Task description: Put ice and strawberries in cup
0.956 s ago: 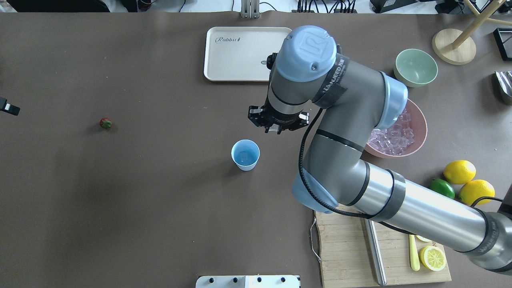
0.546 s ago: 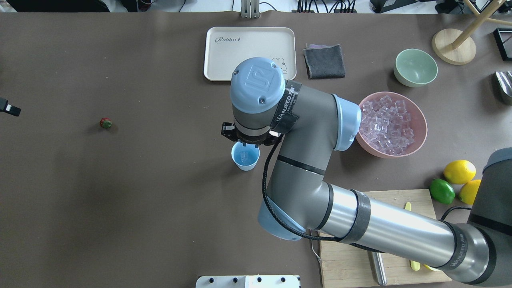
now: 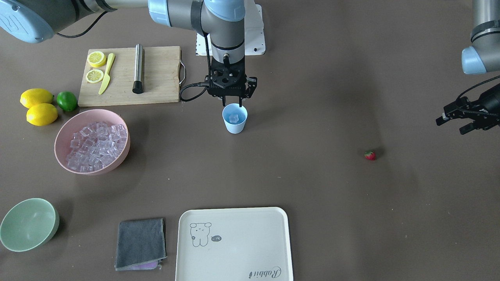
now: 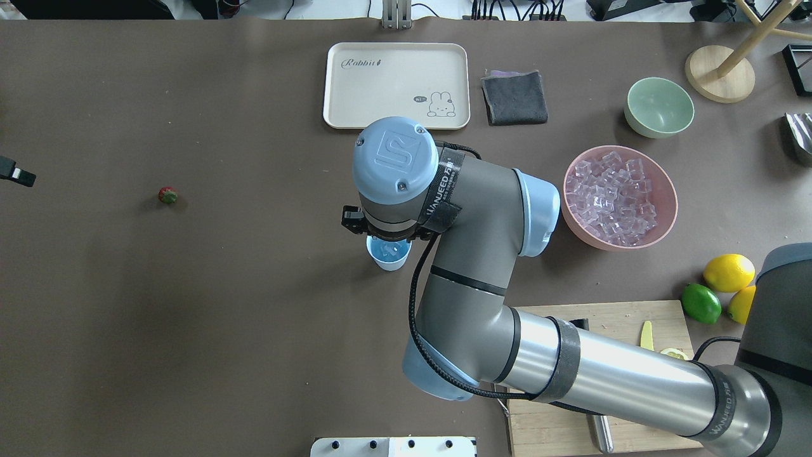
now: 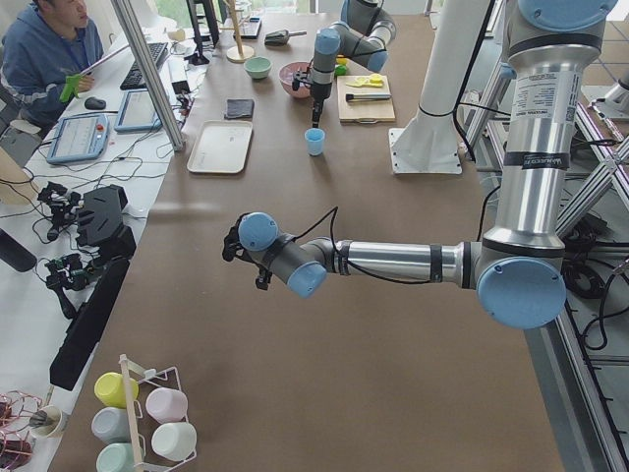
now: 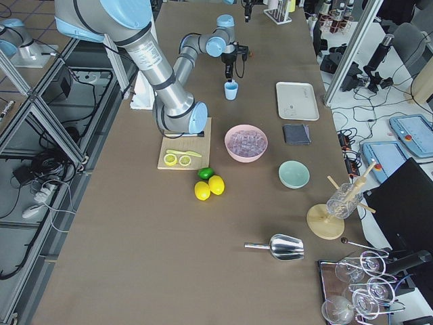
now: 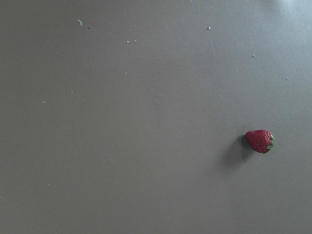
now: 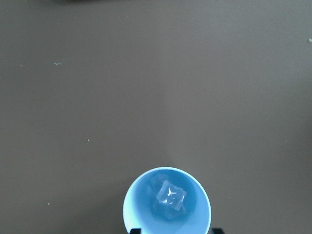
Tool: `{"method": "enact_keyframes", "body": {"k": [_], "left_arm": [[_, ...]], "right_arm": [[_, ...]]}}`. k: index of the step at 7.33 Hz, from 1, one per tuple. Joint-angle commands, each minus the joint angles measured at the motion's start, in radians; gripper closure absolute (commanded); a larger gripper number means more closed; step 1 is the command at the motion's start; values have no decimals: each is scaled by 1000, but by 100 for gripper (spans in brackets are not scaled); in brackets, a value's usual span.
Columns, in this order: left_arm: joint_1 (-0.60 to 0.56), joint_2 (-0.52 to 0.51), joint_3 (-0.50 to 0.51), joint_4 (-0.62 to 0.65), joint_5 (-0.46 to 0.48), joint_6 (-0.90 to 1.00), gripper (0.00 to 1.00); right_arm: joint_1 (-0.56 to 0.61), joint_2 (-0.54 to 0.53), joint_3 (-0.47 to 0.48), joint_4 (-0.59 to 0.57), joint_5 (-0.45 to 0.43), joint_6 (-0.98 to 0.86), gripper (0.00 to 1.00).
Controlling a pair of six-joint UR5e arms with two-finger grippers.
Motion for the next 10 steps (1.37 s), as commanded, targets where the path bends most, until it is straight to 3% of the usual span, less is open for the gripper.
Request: {"method": "enact_keyframes", "body": {"k": [1,3,4,5,7,8,10], "left_arm": [[1,-1,1,1,-1,1,2],[0,-2,-23,-28,2,-2,2],[-5,-5,-33,-149,29,-17,2],[-2,-23,-25,-191,36,-62,2],[22,-76,-5,-174,33,-73,1],[27,-60,-11,-161,60,-85,0],[76,-65,-14,-156,242,-99,0]], "right_arm": [[37,0,8,1,18,-24,1],[168,-58,37,6,140,-163,1],[262,-122,60,9,211,-291,1],[370,-191,62,29,313,-440,1],[545,-358,77,81,433,-708,1],[636,-447,81,81,470,-889,0],[814,-619,88,80,492,-1178,0]]}}
